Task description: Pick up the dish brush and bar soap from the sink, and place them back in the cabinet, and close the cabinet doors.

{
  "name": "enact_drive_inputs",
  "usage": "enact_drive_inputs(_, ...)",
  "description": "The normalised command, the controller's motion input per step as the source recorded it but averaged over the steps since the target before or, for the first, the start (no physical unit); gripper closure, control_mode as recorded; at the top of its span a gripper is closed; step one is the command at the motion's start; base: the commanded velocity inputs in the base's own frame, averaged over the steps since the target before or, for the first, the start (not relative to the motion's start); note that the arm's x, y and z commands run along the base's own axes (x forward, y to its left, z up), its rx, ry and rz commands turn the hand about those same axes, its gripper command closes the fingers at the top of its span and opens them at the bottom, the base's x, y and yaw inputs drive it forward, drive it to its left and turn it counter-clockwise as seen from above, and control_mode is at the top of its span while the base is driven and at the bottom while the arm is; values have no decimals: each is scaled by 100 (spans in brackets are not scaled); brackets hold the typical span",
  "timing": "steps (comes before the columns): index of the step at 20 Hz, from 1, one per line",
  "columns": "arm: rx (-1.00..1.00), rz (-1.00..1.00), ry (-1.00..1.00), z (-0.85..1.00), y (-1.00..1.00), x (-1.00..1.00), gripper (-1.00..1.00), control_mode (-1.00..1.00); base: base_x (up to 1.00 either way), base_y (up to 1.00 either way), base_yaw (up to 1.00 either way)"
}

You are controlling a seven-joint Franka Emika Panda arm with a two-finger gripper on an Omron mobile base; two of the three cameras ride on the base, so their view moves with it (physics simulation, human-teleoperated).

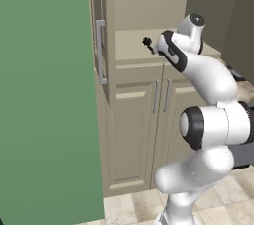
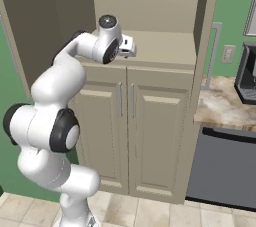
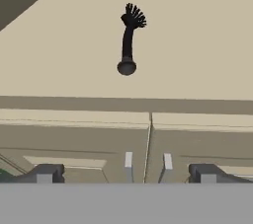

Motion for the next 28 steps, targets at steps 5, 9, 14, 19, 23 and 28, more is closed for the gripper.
enact_drive_inputs(5, 0, -1, 11, 20, 0, -41, -100, -100, 0, 0, 0)
enact_drive_inputs(9, -1, -1, 10, 17, 0, -37, -100, -100, 0, 0, 0)
enact_drive_inputs(14, -2, -1, 6, 5, 0, -39, -100, -100, 0, 0, 0)
enact_drive_inputs(19, -2, 0, 1, 0, 0, -43, -100, -100, 0, 0, 0)
enact_drive_inputs(23, -1, 0, 1, 0, 0, -41, -100, -100, 0, 0, 0)
enact_drive_inputs(28, -1, 0, 2, 0, 0, -43, -100, -100, 0, 0, 0)
